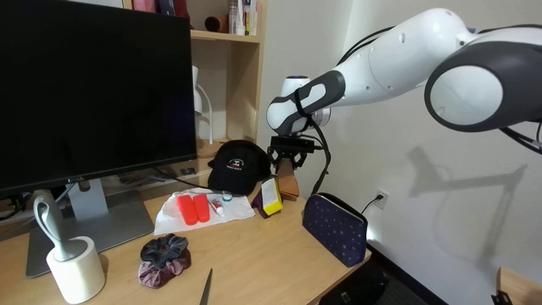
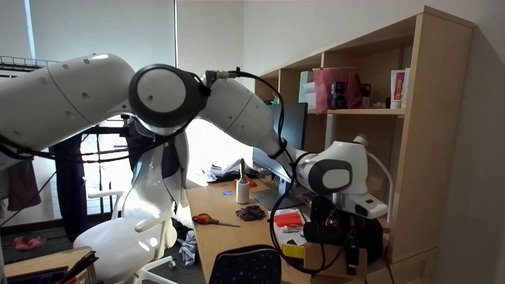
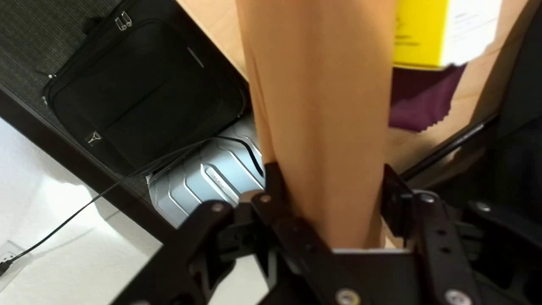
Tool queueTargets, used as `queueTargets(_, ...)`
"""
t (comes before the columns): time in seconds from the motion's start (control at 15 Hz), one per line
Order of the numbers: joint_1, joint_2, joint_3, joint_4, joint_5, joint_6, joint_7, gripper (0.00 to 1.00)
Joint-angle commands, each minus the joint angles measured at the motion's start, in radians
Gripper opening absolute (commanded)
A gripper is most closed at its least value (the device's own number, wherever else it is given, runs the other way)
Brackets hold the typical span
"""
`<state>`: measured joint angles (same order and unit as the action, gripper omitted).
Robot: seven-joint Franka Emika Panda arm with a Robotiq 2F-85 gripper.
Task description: Move the brown paper weight forward
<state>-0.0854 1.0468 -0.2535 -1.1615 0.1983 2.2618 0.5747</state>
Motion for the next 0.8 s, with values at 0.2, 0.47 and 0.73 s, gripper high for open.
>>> queueTargets(0.2, -0.042, -0.218, 0.05, -0.201, -0.021, 0.016, -0.155, 0.31)
queueTargets(0.47, -0.003, -0.313, 0.05, -0.287, -0.075, -0.014, -0.21, 0.31)
queueTargets(0.73, 0.08, -0.402, 0.053, -0.391, -0.18, -0.01, -0.216, 0.31)
